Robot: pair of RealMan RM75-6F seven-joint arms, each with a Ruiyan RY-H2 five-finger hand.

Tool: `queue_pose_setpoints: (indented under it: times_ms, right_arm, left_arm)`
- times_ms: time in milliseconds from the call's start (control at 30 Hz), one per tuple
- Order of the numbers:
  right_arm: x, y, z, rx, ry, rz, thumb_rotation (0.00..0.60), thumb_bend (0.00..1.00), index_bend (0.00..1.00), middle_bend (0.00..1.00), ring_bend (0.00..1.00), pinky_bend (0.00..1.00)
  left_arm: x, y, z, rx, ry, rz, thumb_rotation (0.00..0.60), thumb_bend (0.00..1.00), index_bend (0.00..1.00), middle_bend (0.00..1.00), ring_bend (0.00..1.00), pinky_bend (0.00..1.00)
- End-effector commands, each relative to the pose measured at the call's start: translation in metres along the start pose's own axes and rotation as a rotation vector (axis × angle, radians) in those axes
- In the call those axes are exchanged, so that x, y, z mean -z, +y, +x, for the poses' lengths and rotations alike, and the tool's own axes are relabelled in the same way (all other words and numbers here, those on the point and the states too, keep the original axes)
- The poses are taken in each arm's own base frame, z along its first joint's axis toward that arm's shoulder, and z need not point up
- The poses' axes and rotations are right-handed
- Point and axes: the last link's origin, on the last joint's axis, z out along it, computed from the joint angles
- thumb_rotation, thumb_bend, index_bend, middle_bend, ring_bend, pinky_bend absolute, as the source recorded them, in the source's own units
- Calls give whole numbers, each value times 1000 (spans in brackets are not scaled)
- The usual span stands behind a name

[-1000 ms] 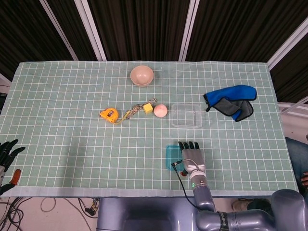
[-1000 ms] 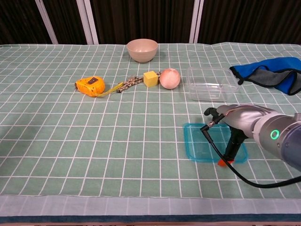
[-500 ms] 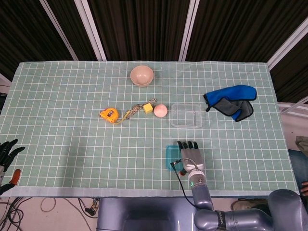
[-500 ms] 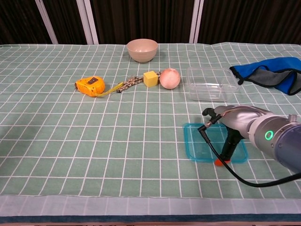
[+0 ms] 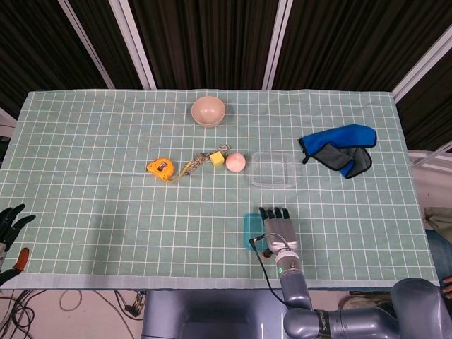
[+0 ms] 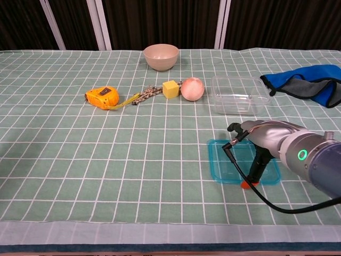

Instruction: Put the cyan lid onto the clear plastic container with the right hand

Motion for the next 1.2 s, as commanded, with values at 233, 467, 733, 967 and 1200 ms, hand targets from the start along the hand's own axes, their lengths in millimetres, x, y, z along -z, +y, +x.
queue_pose_setpoints:
  times_ms: [233,467,733,967,1200]
  right_arm:
    - [0,-1,-2,-2,-3,3,600,81,0,175,0,0]
    - [-1,-3,-4,-7,-4,10,600,82,0,175,0,0]
    - [-4,-3,-6,-2,-5,3,600,82,0,189,0,0]
    - [-6,-2,-7,11,-16,2,600,82,0,283,3,0]
    - [-5,-2,-7,6,-15,3,600,81,0,380,69,0]
  left_arm:
    - [0,0,0,3,1,0,600,516,145,0,0,0]
    - [0,0,0,4,1,-1,600,516,144,0,0,0]
    - [0,0,0,5,1,0,600,516,144,0,0,0]
    - [0,0,1,7,0,-1,600,516,144,0,0,0]
    - [0,0,1,15,-4,0,600,515,145,0,0,0]
